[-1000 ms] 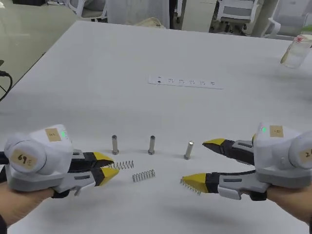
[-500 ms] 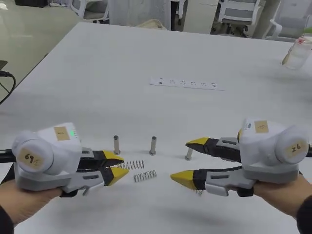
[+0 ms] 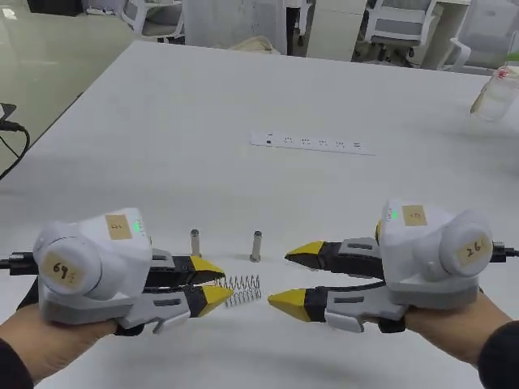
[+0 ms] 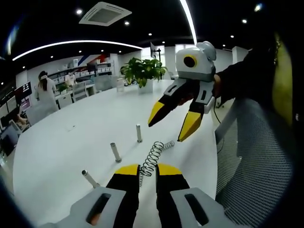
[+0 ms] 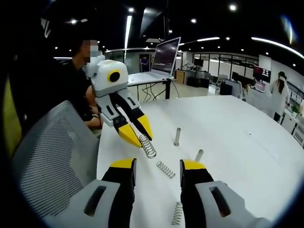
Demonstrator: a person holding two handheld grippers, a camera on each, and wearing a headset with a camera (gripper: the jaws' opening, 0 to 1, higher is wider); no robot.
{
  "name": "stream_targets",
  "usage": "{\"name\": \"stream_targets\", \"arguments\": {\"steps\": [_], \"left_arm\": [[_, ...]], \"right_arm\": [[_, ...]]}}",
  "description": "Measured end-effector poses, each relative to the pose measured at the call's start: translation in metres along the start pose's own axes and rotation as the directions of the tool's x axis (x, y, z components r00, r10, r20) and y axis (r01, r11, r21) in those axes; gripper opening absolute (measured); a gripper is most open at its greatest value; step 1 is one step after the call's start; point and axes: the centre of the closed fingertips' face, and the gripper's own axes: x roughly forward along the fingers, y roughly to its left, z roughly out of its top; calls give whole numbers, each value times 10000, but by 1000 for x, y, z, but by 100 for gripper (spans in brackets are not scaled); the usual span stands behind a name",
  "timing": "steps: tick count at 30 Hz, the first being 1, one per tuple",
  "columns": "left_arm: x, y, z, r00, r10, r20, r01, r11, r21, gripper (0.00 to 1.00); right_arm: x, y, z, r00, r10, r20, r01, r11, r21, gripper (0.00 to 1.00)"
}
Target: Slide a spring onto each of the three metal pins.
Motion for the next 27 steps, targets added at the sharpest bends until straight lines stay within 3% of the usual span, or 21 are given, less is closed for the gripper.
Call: {"name": "stream_targets", "arguments": {"steps": [18, 27], "left_arm": [[3, -17, 15, 9979, -532, 363, 526, 9985, 174, 5], [4, -27, 21, 9924, -985, 744, 986, 9951, 16, 5]], "right_arm": [[6, 16, 3, 9978, 659, -7, -660, 9976, -194, 25], [4, 21, 8, 9952, 938, 297, -939, 9956, 49, 19]]}}
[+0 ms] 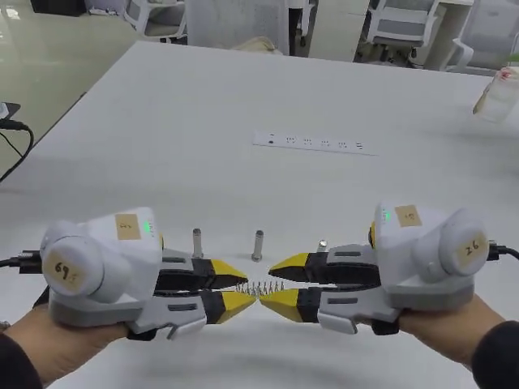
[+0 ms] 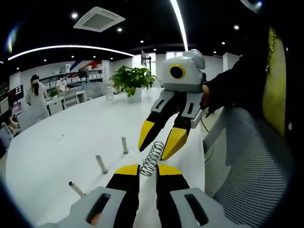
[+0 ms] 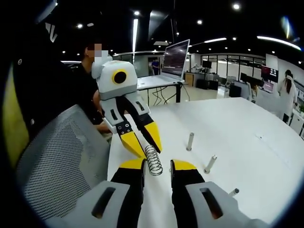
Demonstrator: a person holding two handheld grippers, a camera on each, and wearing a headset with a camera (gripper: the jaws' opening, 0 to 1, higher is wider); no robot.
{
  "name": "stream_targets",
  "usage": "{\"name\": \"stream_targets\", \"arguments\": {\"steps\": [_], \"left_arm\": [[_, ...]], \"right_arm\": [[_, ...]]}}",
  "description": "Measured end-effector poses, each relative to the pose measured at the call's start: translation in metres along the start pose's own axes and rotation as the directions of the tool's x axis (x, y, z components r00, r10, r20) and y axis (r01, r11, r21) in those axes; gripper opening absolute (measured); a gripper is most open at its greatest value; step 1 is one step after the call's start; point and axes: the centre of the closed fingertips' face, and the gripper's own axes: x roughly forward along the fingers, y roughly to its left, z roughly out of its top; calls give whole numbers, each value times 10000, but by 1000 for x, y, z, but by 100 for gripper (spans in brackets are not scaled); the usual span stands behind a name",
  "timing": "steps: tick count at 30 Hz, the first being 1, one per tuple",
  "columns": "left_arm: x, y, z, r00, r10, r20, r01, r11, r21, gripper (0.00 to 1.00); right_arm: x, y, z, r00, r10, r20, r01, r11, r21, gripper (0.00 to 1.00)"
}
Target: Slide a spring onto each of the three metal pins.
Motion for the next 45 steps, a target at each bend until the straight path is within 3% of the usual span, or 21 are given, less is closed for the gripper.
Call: {"name": "stream_targets", "arguments": {"steps": [16, 27, 36, 45], "left_arm": [[-1, -2, 10, 9981, -179, 594, 209, 9986, -494, 5], [-3, -4, 15, 9957, -264, 889, 319, 9976, -619, 5], [-2, -6, 16, 9962, -253, 831, 297, 9982, -522, 5], [2, -10, 10, 9994, -225, 263, 218, 9993, 288, 5]], "right_arm": [[-5, 4, 9, 9944, 538, 908, -641, 9914, 1144, 11], [-7, 7, 14, 9898, 727, 1224, -921, 9826, 1613, 10], [-7, 9, 13, 9904, 875, 1073, -1060, 9776, 1816, 9], [-5, 12, 8, 9960, 868, 219, -892, 9826, 1630, 8]]}}
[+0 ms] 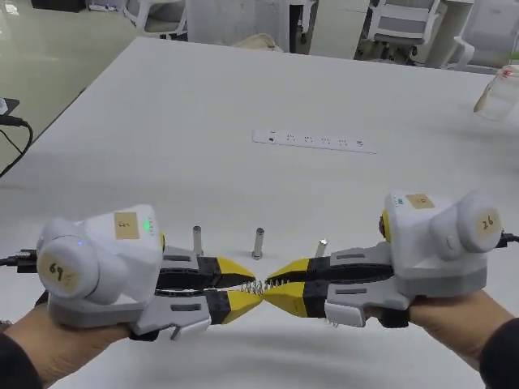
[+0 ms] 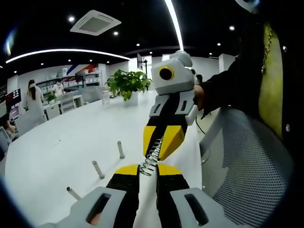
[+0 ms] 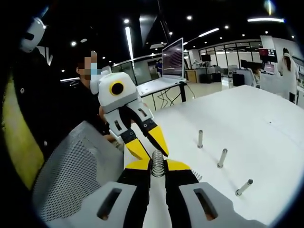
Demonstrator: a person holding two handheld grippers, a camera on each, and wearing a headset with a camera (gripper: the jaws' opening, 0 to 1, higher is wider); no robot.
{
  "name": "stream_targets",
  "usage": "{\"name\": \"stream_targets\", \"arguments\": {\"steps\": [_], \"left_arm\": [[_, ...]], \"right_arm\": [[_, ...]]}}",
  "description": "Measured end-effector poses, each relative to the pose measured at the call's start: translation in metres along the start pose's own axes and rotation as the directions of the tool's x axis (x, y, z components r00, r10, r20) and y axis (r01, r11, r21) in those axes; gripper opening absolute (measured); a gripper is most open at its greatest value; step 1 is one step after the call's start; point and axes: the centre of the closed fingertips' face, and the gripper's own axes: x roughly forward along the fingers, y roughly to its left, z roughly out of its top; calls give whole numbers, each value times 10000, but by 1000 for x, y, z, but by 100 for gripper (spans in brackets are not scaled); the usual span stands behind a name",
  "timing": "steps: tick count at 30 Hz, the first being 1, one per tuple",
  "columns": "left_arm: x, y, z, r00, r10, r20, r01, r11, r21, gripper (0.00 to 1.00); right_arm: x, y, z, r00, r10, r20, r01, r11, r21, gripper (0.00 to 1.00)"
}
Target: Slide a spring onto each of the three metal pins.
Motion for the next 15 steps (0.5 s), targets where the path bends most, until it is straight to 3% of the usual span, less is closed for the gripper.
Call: {"name": "stream_targets", "arguments": {"steps": [2, 5, 6, 15], "left_arm": [[0, -1, 0, 10000, -20, -2, 20, 10000, 57, 5], [3, -6, -6, 9991, -163, -397, 183, 9986, 503, 3], [5, -7, -3, 9995, -209, -254, 225, 9979, 606, 3], [9, -16, -9, 9959, -376, -817, 476, 9911, 1242, 2]], "right_arm": [[-1, 1, 1, 9998, -3, -179, 3, 10000, -38, 8], [-3, 2, 3, 9988, 202, -437, -196, 9997, 146, 8], [-3, 4, 1, 9975, 322, -635, -308, 9992, 236, 8], [-3, 11, -6, 9807, 440, -1904, -483, 9987, -180, 8]]}}
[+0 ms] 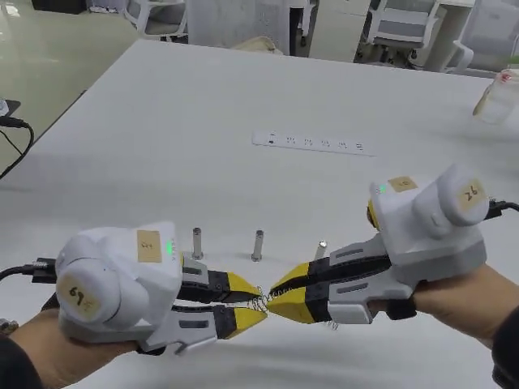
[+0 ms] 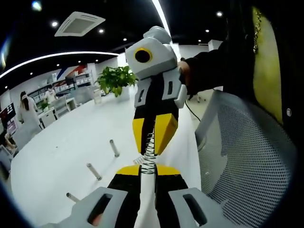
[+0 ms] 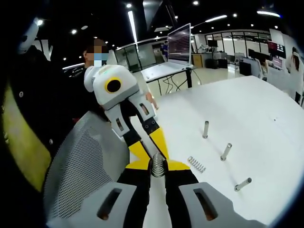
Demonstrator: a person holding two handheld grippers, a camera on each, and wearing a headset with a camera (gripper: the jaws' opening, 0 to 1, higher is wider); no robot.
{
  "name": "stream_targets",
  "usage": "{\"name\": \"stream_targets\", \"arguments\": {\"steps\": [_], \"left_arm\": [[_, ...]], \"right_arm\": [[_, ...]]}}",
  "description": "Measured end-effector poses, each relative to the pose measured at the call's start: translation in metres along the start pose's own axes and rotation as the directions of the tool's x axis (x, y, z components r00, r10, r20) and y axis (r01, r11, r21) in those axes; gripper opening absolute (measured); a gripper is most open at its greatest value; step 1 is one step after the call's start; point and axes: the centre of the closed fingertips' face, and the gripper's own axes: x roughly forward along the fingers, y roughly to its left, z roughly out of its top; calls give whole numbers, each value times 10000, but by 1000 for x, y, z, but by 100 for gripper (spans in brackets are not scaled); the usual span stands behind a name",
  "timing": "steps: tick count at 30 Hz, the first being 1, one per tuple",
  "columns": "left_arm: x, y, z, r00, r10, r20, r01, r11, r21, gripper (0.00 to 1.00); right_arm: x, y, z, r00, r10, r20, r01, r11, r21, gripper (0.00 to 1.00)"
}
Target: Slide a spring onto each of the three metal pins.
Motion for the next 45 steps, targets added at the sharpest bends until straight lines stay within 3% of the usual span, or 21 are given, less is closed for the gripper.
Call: {"name": "stream_targets", "arguments": {"steps": [5, 11, 30, 35, 40, 45], "left_arm": [[2, -2, -3, 9998, -7, -189, 7, 10000, 45, 2], [-4, 8, 3, 9989, 215, 405, -186, 9973, -716, 2], [-3, 7, 4, 9988, 226, 438, -181, 9947, -1009, 2], [-2, 6, 3, 9990, 241, 374, -204, 9951, -964, 3], [2, 1, 1, 9997, 230, 113, -226, 9991, -370, 3], [2, 0, 1, 9998, 181, 60, -179, 9991, -378, 5]], "right_arm": [[1, 2, -3, 9982, -160, -578, 139, 9992, -370, 8], [-2, -2, 7, 9995, -318, 59, 321, 9982, -497, 10], [2, -3, 3, 9992, -335, -216, 322, 9977, -595, 9], [3, -3, 0, 9983, -332, -475, 307, 9982, -518, 8], [3, -3, -2, 9948, -305, -975, 255, 9983, -524, 8], [1, -3, -3, 9904, -276, -1354, 207, 9984, -522, 8]]}}
